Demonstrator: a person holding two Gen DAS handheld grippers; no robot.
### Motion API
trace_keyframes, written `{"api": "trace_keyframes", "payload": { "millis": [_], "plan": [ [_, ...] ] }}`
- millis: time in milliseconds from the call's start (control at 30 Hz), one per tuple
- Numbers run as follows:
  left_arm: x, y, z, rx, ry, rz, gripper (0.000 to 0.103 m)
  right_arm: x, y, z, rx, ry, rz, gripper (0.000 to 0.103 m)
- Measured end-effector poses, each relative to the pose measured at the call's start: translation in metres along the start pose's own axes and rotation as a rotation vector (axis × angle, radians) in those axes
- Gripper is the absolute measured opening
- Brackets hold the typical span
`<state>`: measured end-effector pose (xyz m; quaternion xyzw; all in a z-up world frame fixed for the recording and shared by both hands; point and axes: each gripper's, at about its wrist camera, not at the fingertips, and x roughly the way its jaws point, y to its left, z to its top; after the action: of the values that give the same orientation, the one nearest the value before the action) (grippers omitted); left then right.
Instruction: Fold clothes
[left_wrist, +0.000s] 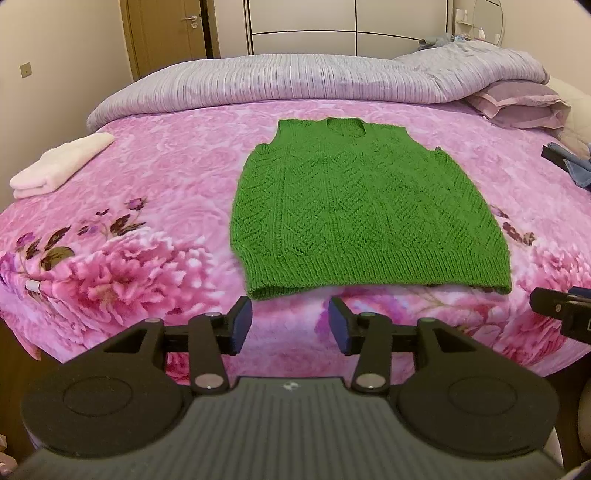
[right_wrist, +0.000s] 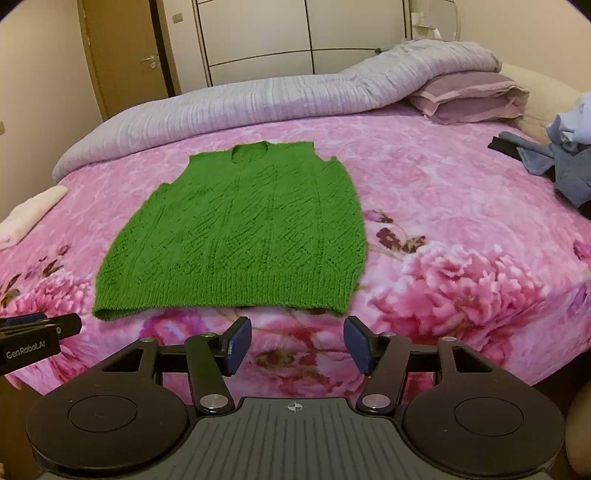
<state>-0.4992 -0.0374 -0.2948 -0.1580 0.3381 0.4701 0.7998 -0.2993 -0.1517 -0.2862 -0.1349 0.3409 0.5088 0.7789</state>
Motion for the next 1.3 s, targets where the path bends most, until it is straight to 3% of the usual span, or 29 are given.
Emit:
{"api": "trace_keyframes", "payload": {
  "millis": [133, 333, 433, 633, 800, 900, 933, 967, 1167, 1300],
  "plan": [
    [0.007, 0.011, 0.004, -0.033, 0.008, -0.083, 0.042, 0.002, -0.006, 0.003, 0.021, -0.019, 0.010, 0.060],
    [0.043, 0.066, 0.017, -0.223, 0.027, -0.235, 0.045, 0.019, -0.059, 0.013, 0.235, -0.051, 0.098, 0.060],
    [0.074, 0.095, 0.025, -0.357, 0.052, -0.276, 0.044, 0.045, -0.086, 0.016, 0.347, -0.016, 0.138, 0.060],
    [0.144, 0.125, 0.026, -0.514, 0.176, -0.293, 0.045, 0.112, -0.116, 0.028, 0.544, 0.085, 0.233, 0.060],
    [0.169, 0.128, 0.018, -0.623, 0.194, -0.392, 0.042, 0.149, -0.126, 0.030, 0.627, 0.150, 0.277, 0.059],
    [0.179, 0.122, 0.021, -0.617, 0.225, -0.435, 0.013, 0.155, -0.126, 0.037, 0.581, 0.157, 0.277, 0.058],
    [0.182, 0.120, 0.021, -0.612, 0.241, -0.434, 0.010, 0.155, -0.126, 0.040, 0.552, 0.161, 0.267, 0.039],
    [0.183, 0.120, 0.020, -0.607, 0.241, -0.425, 0.007, 0.155, -0.126, 0.042, 0.530, 0.166, 0.246, 0.006],
    [0.158, 0.122, 0.015, -0.537, 0.178, -0.427, 0.005, 0.140, -0.132, 0.040, 0.482, 0.153, 0.230, 0.004],
    [0.145, 0.120, 0.007, -0.486, 0.188, -0.431, 0.005, 0.122, -0.132, 0.038, 0.435, 0.162, 0.216, 0.004]
  ]
}}
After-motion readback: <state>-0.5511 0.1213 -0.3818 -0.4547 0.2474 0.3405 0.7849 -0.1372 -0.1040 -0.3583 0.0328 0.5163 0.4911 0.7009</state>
